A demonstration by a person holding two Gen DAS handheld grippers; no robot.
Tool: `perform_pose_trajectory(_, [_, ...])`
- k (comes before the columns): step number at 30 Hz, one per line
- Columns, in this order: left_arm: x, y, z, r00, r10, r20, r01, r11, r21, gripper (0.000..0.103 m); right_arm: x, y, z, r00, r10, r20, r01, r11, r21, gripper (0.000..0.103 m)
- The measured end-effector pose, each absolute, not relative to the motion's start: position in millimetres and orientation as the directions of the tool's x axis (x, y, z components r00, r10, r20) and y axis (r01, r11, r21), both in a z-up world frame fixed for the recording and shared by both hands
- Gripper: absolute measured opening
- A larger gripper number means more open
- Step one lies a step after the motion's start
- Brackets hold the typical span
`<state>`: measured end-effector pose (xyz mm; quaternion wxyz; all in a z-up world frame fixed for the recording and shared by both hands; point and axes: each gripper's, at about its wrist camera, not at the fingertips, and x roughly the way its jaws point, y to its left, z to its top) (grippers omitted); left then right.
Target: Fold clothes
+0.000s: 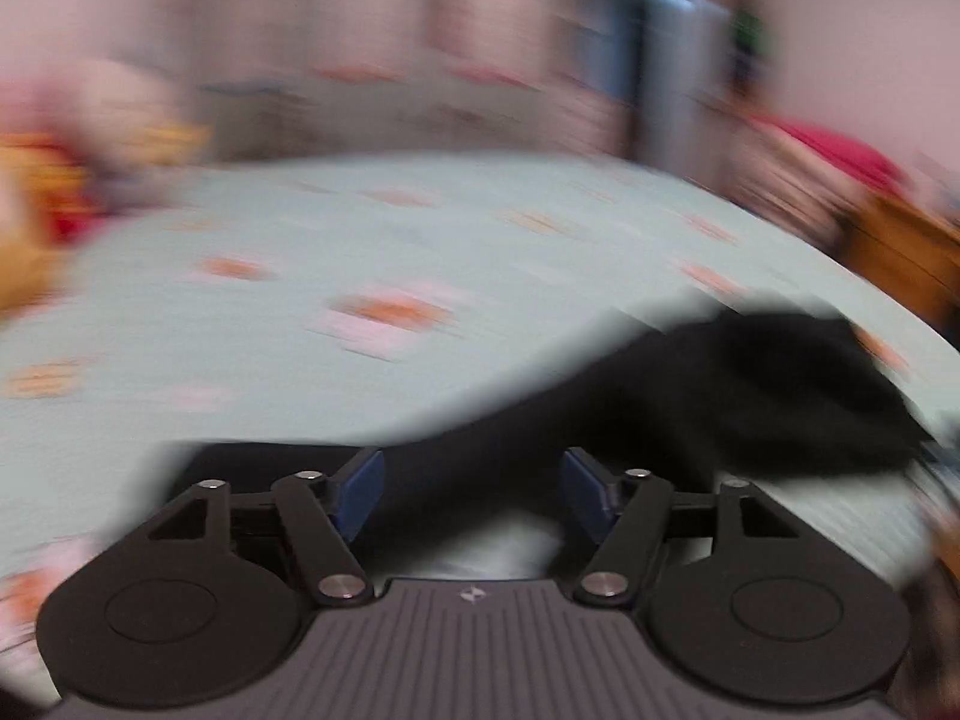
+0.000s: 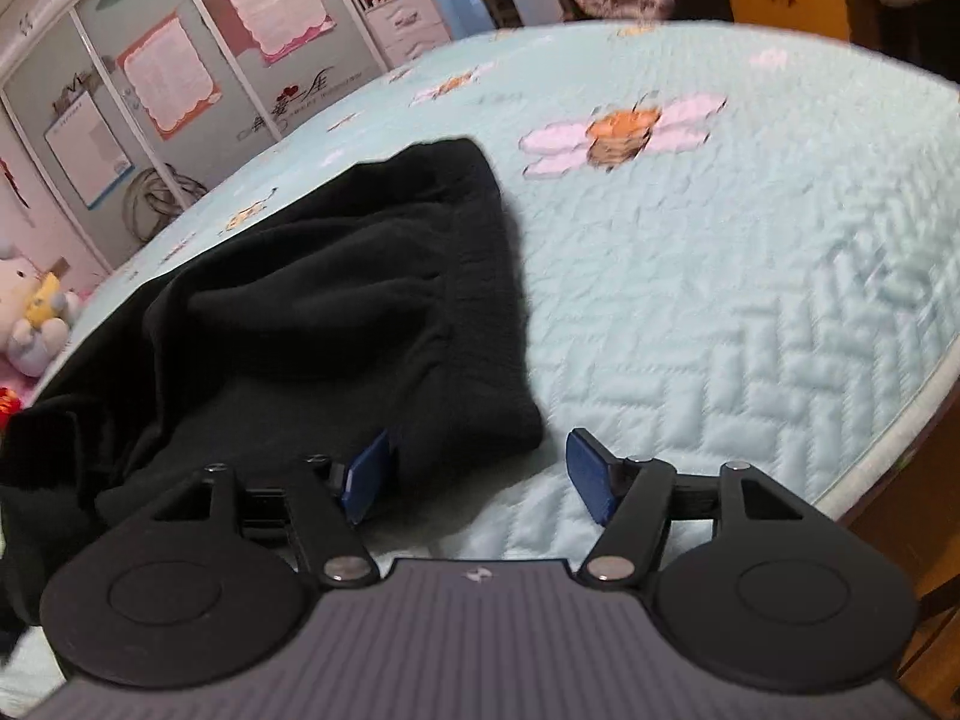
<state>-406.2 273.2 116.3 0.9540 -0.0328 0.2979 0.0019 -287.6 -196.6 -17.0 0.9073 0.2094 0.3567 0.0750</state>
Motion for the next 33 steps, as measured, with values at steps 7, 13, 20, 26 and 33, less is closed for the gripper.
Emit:
perform_pose_trajectory(7, [-329.8,222.2,56.7,0.732,-0.084,-0.676,0.144,0.989,0.034,0.074,-283.4,-179.4,-17.6,0.744,0.280,-0.606,-0.029,0.921,0.389,0.075])
perform_pose_trajectory(13, [-311.9,293.3,62.4,0.687,-0.232,-0.688,0.007,0.949,-0.314,0.009,-279.0,-184.4,-9.9,0.759,0.256,-0.599,-0.020,0.928,0.371,0.035])
perform_pose_trajectory(20, [-411.6,434.8,124.3,0.861,-0.243,-0.447,-0.168,0.693,-0.701,0.003,-288.0,-196.6,26.4,0.807,0.226,-0.545,-0.077,0.956,0.283,0.035])
perform_pose_trajectory(26, [-489.3,492.8,114.7,0.847,0.055,-0.529,-0.457,0.585,-0.671,0.003,-278.7,-211.1,19.1,0.808,0.157,-0.568,-0.022,0.971,0.237,0.036])
perform_pose_trajectory(33, [-533.2,532.1,90.3,0.746,0.254,-0.616,-0.659,0.412,-0.629,0.000,-265.4,-219.9,0.7,0.780,0.102,-0.617,0.024,0.981,0.192,0.041])
